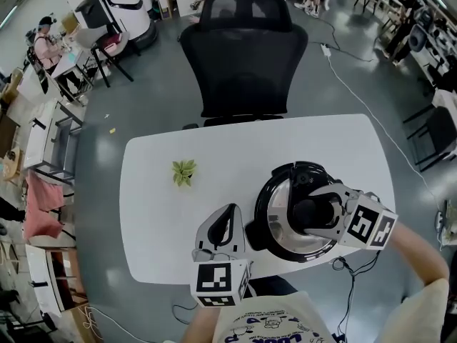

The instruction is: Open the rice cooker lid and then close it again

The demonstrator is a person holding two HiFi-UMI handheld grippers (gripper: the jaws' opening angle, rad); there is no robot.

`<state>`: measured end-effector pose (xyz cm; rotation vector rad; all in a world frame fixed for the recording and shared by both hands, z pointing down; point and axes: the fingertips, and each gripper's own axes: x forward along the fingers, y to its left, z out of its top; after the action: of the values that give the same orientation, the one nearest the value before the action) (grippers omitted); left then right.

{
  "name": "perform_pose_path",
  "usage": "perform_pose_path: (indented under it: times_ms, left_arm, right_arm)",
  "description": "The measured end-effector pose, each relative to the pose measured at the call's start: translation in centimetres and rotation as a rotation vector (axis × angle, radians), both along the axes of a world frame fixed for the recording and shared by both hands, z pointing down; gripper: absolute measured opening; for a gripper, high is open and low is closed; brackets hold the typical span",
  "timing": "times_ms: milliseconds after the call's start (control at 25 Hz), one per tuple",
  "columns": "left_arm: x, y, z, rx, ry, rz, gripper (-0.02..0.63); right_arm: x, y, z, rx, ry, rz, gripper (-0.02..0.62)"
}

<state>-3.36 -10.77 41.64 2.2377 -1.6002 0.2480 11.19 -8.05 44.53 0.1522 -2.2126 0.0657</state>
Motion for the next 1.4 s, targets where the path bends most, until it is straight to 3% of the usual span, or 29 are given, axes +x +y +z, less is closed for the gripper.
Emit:
perform_pose_path:
  times_ms: [320, 640, 1120, 1400]
  left_arm:
    - [-0.1, 0.0, -0.2, 0.006, -0.008, 0.004, 0.014]
    - [-0.6, 0.1, -0.5, 0.014, -0.014, -0.01, 0.014]
    - [-0.9, 0.1, -0.8, 0.019, -0.019, -0.038, 0.014]
    - [-0.8, 0.3, -0.8, 0.018, -0.02, -0.047, 0.014]
  right_arm:
    - [0.1, 0.2, 0.1, 0.002, 0.031, -0.091, 0.295]
    - [0.3, 0.7, 0.6, 0.014, 0.123, -0.312, 0.296]
    - [0.6, 1.3, 0.7, 0.024, 0.204, -0.525, 0.298]
    - [0.8, 1.3, 0.8, 0.021, 0.21, -0.572, 0.299]
